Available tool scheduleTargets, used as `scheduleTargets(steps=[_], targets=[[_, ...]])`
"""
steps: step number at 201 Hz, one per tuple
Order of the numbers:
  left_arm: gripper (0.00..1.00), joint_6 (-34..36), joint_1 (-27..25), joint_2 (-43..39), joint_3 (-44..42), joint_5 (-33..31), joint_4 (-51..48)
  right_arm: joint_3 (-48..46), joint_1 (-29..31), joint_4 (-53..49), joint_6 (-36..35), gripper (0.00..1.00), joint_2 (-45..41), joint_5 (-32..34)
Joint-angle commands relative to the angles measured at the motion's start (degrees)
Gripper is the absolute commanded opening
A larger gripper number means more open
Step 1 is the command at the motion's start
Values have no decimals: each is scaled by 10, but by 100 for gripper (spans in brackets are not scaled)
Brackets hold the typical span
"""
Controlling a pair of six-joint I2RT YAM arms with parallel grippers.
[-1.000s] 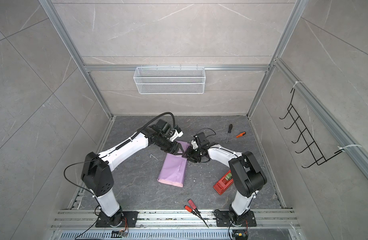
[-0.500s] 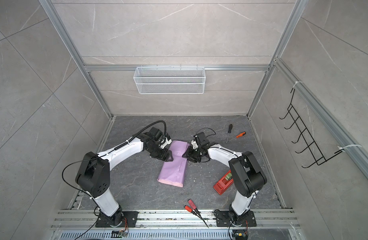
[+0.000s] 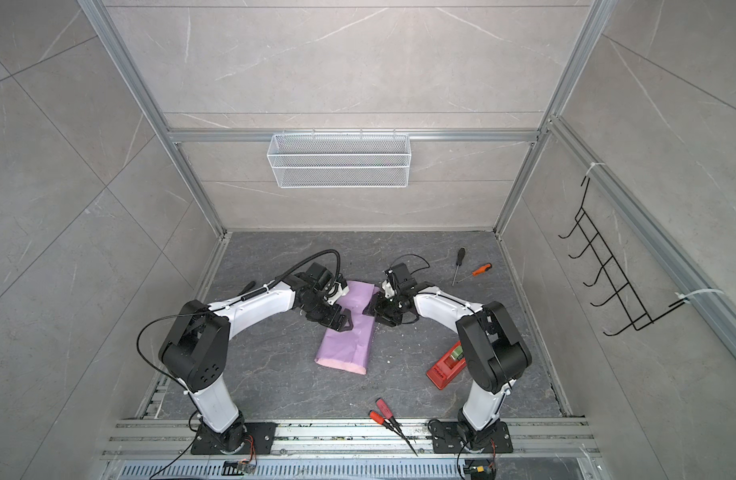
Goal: Wrap the gift box in paper
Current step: 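Open the right gripper off the paper end and move it toward the red tape dispenser, then grasp the red tape dispenser with the right gripper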
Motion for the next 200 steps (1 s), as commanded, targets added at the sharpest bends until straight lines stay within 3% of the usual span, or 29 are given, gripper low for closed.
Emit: scheduleTargets(steps=[1, 57, 114, 147, 200], targets=[[96, -5, -7, 14, -23, -35, -4, 8, -3, -149, -20, 62, -43, 81], [96, -8, -8, 15, -21, -30, 0, 14, -68, -373, -22, 99, -189, 267], [96, -12, -8, 17, -19, -27, 3, -33, -189, -462, 4, 99, -287, 352], [96, -13, -9, 19, -17, -27, 4, -74, -227, -442, 1, 99, -309, 325], [96, -13, -11, 21, -15, -30, 4, -137, -235, -378, 0, 99, -283, 285]])
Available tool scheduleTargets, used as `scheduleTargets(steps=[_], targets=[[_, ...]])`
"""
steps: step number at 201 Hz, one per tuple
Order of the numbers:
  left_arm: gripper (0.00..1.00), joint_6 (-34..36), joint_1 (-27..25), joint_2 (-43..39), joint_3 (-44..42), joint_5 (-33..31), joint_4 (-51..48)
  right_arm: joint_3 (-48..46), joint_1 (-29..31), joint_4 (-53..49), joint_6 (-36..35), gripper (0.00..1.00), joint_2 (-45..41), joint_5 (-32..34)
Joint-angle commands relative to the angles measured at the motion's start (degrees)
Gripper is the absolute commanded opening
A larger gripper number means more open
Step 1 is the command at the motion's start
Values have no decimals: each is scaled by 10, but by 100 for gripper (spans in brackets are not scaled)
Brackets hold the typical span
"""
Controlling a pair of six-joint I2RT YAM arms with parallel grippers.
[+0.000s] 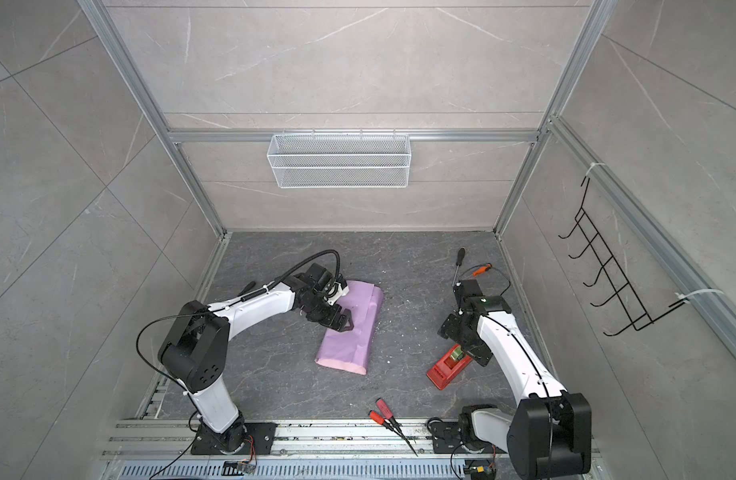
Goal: Wrap the gift box in paper
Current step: 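Grasp the red tape dispenser with the right gripper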
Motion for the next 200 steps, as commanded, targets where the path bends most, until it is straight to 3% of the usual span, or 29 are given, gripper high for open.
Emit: scheduleTargets(steps=[1, 70, 119, 200], targets=[[96, -5, -11, 22, -12, -33, -3, -25, -3, 31, 7, 99, 12, -20], [96, -5, -11, 22, -8, -35, -4, -72, -4, 113, 17, 80, 61, -52], [97, -3, -11, 19, -12, -40, -1, -18, -1, 186, 13, 46, 121, -117], [97, -2, -11, 17, -15, -44, 2, 271, 66, 154, -60, 48, 374, -97]])
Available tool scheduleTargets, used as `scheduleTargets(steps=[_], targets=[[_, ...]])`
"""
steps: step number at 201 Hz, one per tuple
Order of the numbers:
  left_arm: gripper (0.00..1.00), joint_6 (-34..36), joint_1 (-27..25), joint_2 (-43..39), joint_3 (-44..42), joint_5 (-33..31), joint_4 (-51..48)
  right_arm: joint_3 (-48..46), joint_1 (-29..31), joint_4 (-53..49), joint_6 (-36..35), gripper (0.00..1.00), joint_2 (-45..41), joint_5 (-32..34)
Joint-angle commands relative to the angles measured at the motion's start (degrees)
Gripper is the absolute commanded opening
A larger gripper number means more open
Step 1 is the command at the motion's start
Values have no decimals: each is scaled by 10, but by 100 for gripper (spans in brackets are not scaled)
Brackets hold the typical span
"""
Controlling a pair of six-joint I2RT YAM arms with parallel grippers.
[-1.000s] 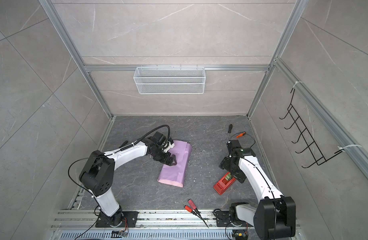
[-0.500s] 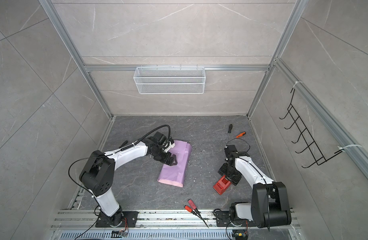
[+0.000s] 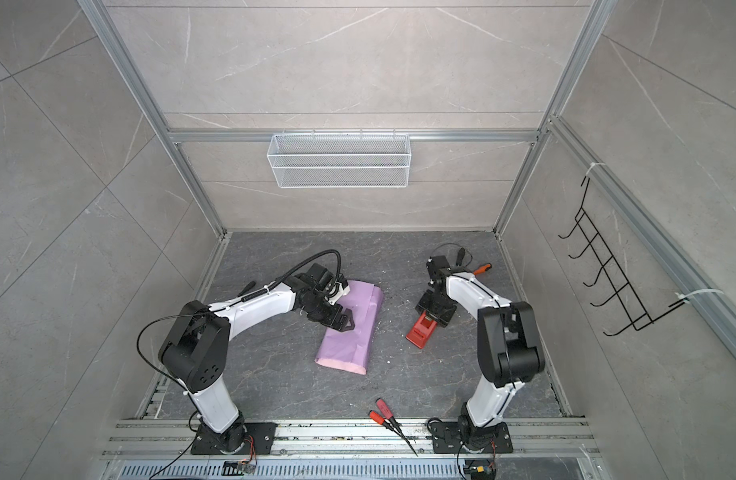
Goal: Wrap the gift box in paper
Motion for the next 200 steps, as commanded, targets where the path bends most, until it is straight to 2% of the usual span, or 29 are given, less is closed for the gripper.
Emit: scheduleTargets(steps=[1, 45, 65, 100, 131, 150, 180, 200], targets=[[97, 0, -8, 17, -15, -41, -6, 70, 6, -6, -39, 48, 50, -2], [97, 1, -8, 14, -17, -43, -5, 162, 7, -39, -75, 53, 136, 2], [97, 2, -8, 15, -16, -44, -6, 183, 6, -56, -80, 63, 139, 0], [97, 3, -7, 16, -16, -45, -6, 190, 2, -71, -93, 77, 75, -9], [97, 1, -7, 16, -14, -44, -6, 125, -17, -43, -94, 79, -22, -44], [97, 2, -8, 15, -15, -44, -5, 42, -40, 21, -83, 75, -95, -99], [97, 0, -8, 15, -14, -43, -4, -100, -79, 159, -47, 53, -197, -186], [97, 0, -7, 16, -11, -43, -4, -171, -105, 241, -20, 43, -226, -246]])
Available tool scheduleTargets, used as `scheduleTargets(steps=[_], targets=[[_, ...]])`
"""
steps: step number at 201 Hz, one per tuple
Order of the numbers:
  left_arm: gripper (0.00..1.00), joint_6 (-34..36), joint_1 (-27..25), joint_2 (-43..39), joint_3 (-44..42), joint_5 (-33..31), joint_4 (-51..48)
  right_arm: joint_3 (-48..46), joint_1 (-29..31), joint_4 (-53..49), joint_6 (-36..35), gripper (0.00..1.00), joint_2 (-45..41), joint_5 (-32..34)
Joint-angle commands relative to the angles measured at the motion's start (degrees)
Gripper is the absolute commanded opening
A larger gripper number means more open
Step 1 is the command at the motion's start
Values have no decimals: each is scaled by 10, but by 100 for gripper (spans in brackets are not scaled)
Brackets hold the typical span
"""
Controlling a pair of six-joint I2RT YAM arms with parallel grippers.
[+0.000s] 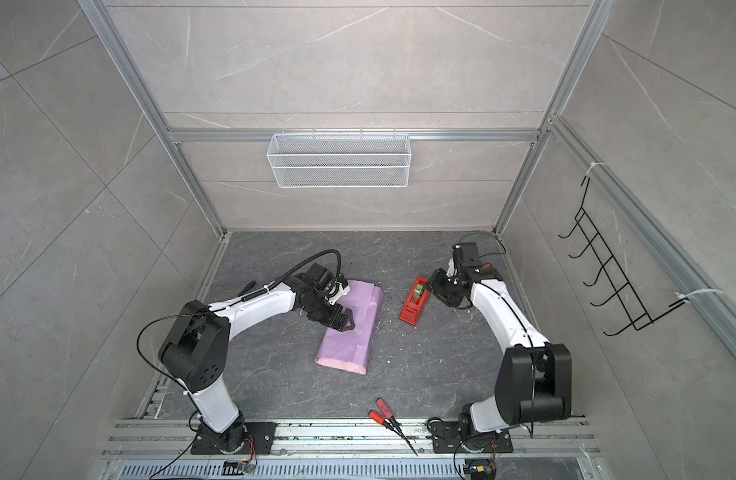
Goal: Wrap the gift box in paper
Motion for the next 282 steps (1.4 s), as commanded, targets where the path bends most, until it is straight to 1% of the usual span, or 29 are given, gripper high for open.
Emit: scheduleTargets(steps=[1, 16, 36, 60, 100, 178, 282], targets=[[97, 0, -7, 15, -11, -42, -6, -76, -21, 125, 38, 43, -18, -97], [97, 1, -8, 14, -12, -43, -6, -108, -28, 166, 48, 39, -23, -122], [97, 2, -8, 11, -14, -44, -5, -138, -29, 210, 68, 38, -20, -144], [97, 3, -8, 12, -14, -44, -5, -158, -29, 249, 90, 36, -4, -161], [97, 3, -8, 13, -13, -44, -6, -178, -30, 315, 124, 35, 35, -196], [97, 3, -7, 13, -14, -44, -5, -217, -29, 375, 146, 33, 73, -214], [97, 4, -8, 12, -16, -45, -3, -223, -29, 426, 161, 28, 120, -226]])
